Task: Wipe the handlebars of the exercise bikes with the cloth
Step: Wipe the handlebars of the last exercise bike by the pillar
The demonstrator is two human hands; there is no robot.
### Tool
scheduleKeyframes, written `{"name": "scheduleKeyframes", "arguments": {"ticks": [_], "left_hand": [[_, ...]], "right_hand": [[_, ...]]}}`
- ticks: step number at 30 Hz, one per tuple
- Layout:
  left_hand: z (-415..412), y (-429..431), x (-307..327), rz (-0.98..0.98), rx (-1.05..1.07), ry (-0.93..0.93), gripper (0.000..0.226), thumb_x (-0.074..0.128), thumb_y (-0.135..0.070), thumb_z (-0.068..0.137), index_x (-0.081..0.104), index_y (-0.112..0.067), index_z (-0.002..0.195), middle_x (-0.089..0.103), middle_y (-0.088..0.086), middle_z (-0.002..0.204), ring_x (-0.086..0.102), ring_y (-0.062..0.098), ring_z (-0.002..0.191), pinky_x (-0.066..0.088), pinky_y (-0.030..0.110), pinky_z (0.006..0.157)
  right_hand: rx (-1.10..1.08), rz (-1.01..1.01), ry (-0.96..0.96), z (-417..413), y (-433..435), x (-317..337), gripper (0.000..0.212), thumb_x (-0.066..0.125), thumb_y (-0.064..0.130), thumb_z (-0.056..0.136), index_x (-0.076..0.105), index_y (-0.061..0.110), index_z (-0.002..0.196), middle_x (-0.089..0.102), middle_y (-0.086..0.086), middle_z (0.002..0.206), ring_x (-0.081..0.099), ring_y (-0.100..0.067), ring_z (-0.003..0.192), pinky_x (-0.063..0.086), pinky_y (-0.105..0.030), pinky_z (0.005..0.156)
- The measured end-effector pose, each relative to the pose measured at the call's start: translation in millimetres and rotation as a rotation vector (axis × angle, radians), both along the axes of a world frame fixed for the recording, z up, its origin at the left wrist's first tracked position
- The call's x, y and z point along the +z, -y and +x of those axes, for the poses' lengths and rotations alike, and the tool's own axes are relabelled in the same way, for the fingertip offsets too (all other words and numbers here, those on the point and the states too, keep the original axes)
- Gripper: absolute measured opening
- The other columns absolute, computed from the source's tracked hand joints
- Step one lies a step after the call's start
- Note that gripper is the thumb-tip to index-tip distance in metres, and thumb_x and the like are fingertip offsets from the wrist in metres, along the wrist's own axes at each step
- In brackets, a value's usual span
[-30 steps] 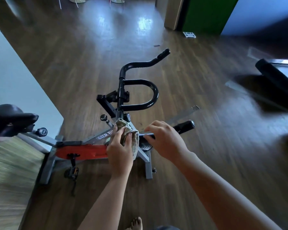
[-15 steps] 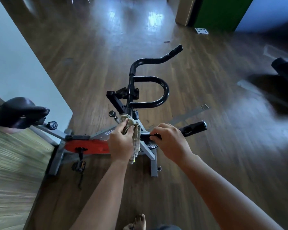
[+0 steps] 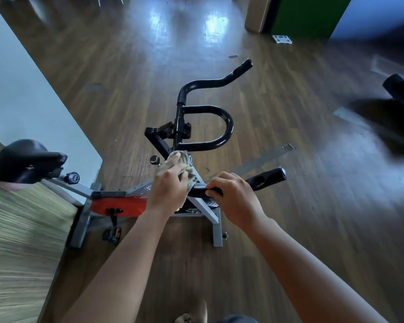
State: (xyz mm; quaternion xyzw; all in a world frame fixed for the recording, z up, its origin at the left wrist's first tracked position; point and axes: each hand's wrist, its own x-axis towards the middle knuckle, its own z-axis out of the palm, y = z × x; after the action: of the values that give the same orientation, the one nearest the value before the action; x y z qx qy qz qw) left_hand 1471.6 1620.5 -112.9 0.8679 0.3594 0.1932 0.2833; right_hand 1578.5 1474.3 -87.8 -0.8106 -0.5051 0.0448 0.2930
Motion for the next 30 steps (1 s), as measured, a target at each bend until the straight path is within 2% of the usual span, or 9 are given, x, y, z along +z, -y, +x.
{"name": "scheduleKeyframes", "arguments": {"ticks": [4,8,13,15,17,21,24,27,30], "left_hand": [[-10,3,-10,-0.036,-0.009,0.032,0.033,0.053,-0.02,0.102,0.064,-0.008,0.13,0.042,-0.001,0.156,0.042,0.018,0.142,0.024,0.022,0.115],[7,-12,-6,-0.043,0.029,0.065,0.033,0.057,-0.017,0.1,0.063,-0.014,0.133,0.039,-0.002,0.157,0.052,0.024,0.133,0.043,0.035,0.111],[5,0,-7,-0.113,0.096,0.208,0.033,0.056,-0.015,0.101,0.062,-0.011,0.134,0.051,0.004,0.149,0.056,0.018,0.129,0.047,0.027,0.106],[-3,17,-9,-0.188,0.161,0.306,0.035,0.056,-0.015,0.101,0.059,-0.01,0.135,0.056,0.004,0.141,0.06,0.009,0.118,0.051,0.012,0.093],[-7,38,-11,-0.289,0.246,0.384,0.037,0.056,-0.017,0.101,0.056,-0.011,0.138,0.051,-0.002,0.144,0.055,0.003,0.119,0.045,0.002,0.088],[-8,61,-16,-0.459,0.338,0.498,0.041,0.06,-0.022,0.1,0.055,-0.015,0.14,0.047,-0.004,0.151,0.045,0.006,0.137,0.042,0.027,0.112],[-2,48,-12,-0.458,0.351,0.495,0.038,0.06,-0.02,0.1,0.058,-0.013,0.137,0.053,0.0,0.147,0.051,0.009,0.134,0.045,0.031,0.111],[9,23,-4,-0.416,0.333,0.447,0.037,0.06,-0.015,0.099,0.059,-0.013,0.136,0.063,0.004,0.135,0.064,0.012,0.115,0.053,0.021,0.096],[19,5,-1,-0.43,0.336,0.409,0.038,0.062,-0.018,0.098,0.061,-0.016,0.136,0.066,0.009,0.131,0.067,0.022,0.114,0.056,0.036,0.097]], "right_hand": [[0.011,0.016,0.0,1,1,-1,0.007,0.075,0.018,0.086,0.076,0.015,0.092,0.068,0.001,0.092,0.063,-0.02,0.088,0.056,-0.039,0.072],[0.017,0.017,-0.003,2,0,-1,0.007,0.075,0.018,0.087,0.076,0.014,0.092,0.068,0.002,0.091,0.063,-0.02,0.087,0.056,-0.04,0.072],[0.02,0.034,0.014,3,1,-3,0.005,0.076,0.018,0.086,0.075,0.014,0.09,0.067,0.003,0.089,0.062,-0.019,0.084,0.056,-0.039,0.069],[0.018,0.041,0.016,3,1,-4,0.004,0.076,0.018,0.086,0.075,0.014,0.089,0.067,0.004,0.087,0.062,-0.018,0.084,0.056,-0.038,0.068],[0.021,0.045,0.02,4,2,-6,0.004,0.076,0.017,0.085,0.075,0.014,0.088,0.066,0.004,0.086,0.062,-0.018,0.083,0.055,-0.037,0.067],[0.024,0.052,0.012,5,2,-7,0.003,0.076,0.017,0.085,0.075,0.015,0.086,0.066,0.005,0.086,0.061,-0.018,0.083,0.054,-0.035,0.067],[0.019,0.051,0.007,4,2,-6,0.003,0.077,0.017,0.085,0.075,0.015,0.086,0.066,0.006,0.086,0.061,-0.017,0.082,0.052,-0.031,0.067],[0.008,0.052,-0.009,3,2,-5,0.003,0.076,0.017,0.085,0.075,0.014,0.085,0.065,0.006,0.085,0.059,-0.016,0.081,0.049,-0.028,0.067],[0.007,0.045,-0.021,3,2,-3,0.003,0.075,0.016,0.085,0.074,0.014,0.085,0.064,0.005,0.085,0.058,-0.015,0.081,0.048,-0.03,0.067]]}}
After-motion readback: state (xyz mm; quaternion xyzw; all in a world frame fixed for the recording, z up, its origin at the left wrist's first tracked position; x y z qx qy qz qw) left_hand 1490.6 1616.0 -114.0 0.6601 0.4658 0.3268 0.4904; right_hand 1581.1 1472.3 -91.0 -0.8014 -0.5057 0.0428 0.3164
